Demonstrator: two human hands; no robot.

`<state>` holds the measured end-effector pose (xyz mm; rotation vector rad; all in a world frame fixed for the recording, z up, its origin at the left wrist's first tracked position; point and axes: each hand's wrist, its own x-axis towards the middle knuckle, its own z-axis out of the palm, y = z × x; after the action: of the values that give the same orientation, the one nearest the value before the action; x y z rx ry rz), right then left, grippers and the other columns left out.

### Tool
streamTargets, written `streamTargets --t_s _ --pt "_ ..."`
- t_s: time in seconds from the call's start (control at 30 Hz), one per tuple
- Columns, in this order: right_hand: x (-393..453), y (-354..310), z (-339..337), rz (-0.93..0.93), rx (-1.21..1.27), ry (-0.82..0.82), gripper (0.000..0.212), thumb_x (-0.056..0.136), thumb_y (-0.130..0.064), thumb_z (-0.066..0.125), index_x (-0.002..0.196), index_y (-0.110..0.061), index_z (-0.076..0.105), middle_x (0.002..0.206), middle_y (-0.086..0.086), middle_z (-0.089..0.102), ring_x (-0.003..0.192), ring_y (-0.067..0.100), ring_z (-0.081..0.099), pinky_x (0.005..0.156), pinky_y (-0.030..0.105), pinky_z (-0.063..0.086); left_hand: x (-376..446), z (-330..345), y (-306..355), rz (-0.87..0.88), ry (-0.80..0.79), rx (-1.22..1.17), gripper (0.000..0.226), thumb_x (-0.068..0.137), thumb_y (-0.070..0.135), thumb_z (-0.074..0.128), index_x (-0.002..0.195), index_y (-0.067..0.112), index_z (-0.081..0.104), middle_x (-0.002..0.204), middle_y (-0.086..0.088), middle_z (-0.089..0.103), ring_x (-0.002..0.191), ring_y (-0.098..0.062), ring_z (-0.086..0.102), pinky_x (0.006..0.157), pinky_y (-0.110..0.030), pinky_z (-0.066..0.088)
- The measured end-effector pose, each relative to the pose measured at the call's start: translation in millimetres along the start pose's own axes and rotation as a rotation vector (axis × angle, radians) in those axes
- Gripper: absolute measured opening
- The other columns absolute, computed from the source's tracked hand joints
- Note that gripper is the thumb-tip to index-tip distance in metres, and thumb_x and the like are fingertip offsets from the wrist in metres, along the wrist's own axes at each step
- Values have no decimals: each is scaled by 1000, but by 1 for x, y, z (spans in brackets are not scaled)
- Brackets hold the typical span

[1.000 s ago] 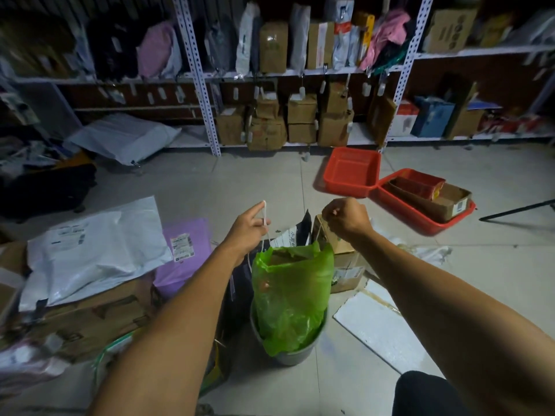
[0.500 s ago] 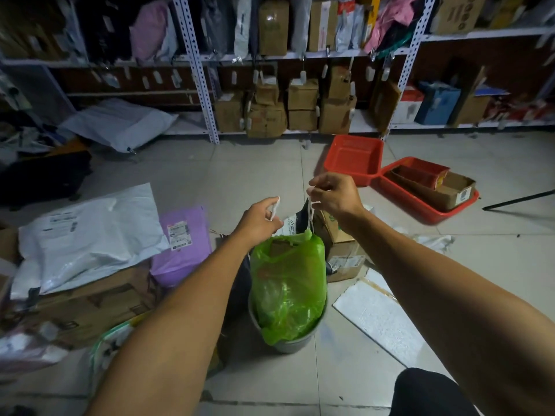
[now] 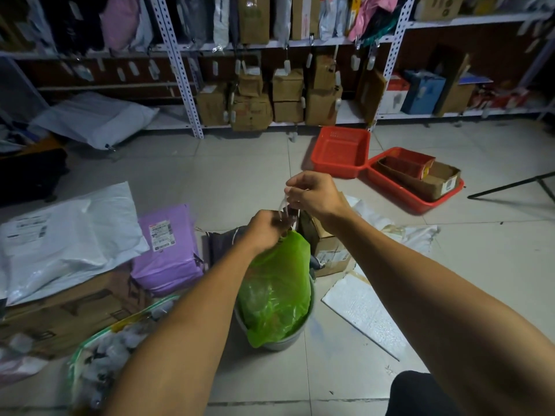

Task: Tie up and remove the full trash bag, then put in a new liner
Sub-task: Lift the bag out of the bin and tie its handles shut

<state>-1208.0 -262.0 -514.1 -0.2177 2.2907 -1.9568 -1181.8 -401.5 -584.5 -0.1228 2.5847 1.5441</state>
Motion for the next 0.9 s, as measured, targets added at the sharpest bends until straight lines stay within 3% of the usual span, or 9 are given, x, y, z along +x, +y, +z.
streamTargets --t_s 0.07,0.17,0.27,0.33,0.47,0.6,0.7,0.77,0.9 --pt "3 7 -7 23 -34 44 9 90 -5 62 96 -1 68 82 12 67 72 20 64 66 29 57 -2 -4 -1 -45 20 -86 32 90 39 66 63 21 68 70 -6 66 67 -24 59 69 -39 53" --pt "2 19 -13 46 -181 -7 14 89 -1 60 99 -3 70 86 13 68 73 21 63 60 26 55 -5 -9 0 -75 44 -208 23 93 27 62 75 17 71 74 -4 68 59 -15 62 56 -24 52" --pt "-2 29 -10 23 -250 -95 17 85 2 65 100 -1 72 91 14 71 81 24 66 71 35 56 -8 -10 2 -125 58 -320 22 93 22 62 93 2 70 69 -4 64 46 -10 57 47 -19 46" --pt "-3 33 -6 33 -265 -135 17 82 0 71 98 -2 74 89 13 72 80 22 66 68 33 55 -10 -11 3 -151 43 -345 23 92 25 63 98 3 71 68 -3 64 48 -12 56 50 -22 45" --pt "-2 38 0 1 -345 -161 13 77 -3 76 90 -5 76 87 19 72 77 30 66 73 46 55 -9 -13 0 -153 23 -388 18 90 24 64 94 8 73 68 -4 66 51 -14 54 51 -23 45" --pt "-4 43 5 -4 -336 -132 5 77 -8 78 78 -10 74 78 10 72 74 24 67 72 43 56 -9 -16 -7 -164 29 -355 19 90 27 62 89 13 75 69 -2 71 56 -16 59 59 -29 49" --pt "-7 47 6 17 -274 -125 7 77 -11 79 73 -11 73 71 5 70 66 17 63 65 37 54 -7 -18 -11 -169 29 -325 28 87 34 63 83 10 77 78 -8 75 81 -26 68 79 -39 55" --pt "-7 49 6 30 -259 -121 10 78 -12 78 71 -12 71 68 3 67 63 16 60 62 36 51 -7 -18 -12 -161 35 -297 29 86 35 63 81 11 78 82 -7 76 95 -28 68 91 -39 51" --pt "-7 58 3 54 -260 -4 12 83 -13 59 76 -8 66 74 12 70 68 27 64 63 41 54 -7 -20 -13 -173 74 -297 25 89 31 63 87 11 77 74 -3 74 81 -16 64 79 -31 48"
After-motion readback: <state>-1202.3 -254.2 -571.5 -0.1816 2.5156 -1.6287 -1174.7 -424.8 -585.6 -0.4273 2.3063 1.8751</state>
